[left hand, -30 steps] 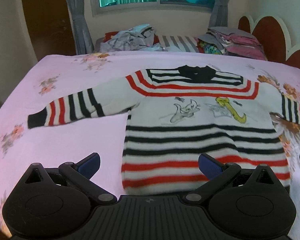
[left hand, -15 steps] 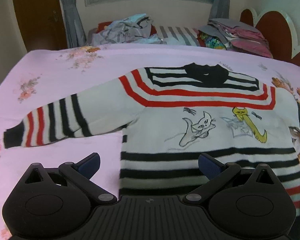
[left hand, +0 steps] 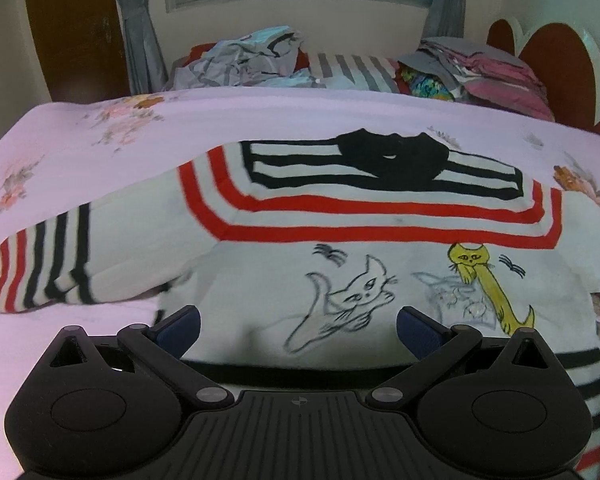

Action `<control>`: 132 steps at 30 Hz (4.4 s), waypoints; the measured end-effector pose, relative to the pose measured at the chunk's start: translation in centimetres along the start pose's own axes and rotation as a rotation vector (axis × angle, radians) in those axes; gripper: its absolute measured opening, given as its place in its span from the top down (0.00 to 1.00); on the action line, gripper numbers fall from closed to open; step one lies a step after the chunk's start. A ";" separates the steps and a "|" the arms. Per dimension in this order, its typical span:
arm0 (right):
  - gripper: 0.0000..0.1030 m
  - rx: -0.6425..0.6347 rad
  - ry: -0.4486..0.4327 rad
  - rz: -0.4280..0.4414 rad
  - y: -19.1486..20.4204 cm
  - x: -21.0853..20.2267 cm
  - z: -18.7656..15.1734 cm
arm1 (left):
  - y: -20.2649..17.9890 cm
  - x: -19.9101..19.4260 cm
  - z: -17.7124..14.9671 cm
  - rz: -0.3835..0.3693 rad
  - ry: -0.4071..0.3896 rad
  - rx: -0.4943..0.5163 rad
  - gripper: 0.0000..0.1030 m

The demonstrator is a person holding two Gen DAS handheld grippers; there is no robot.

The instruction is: Fold small clothes

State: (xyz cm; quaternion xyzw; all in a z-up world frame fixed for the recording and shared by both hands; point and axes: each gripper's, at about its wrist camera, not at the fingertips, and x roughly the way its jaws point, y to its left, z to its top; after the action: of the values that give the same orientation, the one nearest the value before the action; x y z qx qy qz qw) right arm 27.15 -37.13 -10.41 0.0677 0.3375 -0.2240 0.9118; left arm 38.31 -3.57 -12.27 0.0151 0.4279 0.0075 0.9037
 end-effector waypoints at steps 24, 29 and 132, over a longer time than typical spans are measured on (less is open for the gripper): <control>0.74 0.301 0.079 -0.095 -14.3 13.8 2.9 | -4.9 4.3 2.0 -0.024 0.064 0.019 0.00; 0.90 0.251 -0.005 -0.089 -12.7 12.4 4.1 | -3.7 4.1 2.2 -0.048 0.057 -0.010 0.00; 0.73 -0.102 0.003 0.240 12.0 18.6 7.7 | 2.9 13.3 5.2 -0.357 -0.005 -0.192 0.99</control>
State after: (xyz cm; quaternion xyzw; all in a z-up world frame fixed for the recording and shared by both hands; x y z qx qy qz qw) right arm 49.62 -35.28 -16.89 0.0613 0.3396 -0.0957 0.9337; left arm 50.78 -0.41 -19.12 -0.1469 0.4188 -0.1120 0.8891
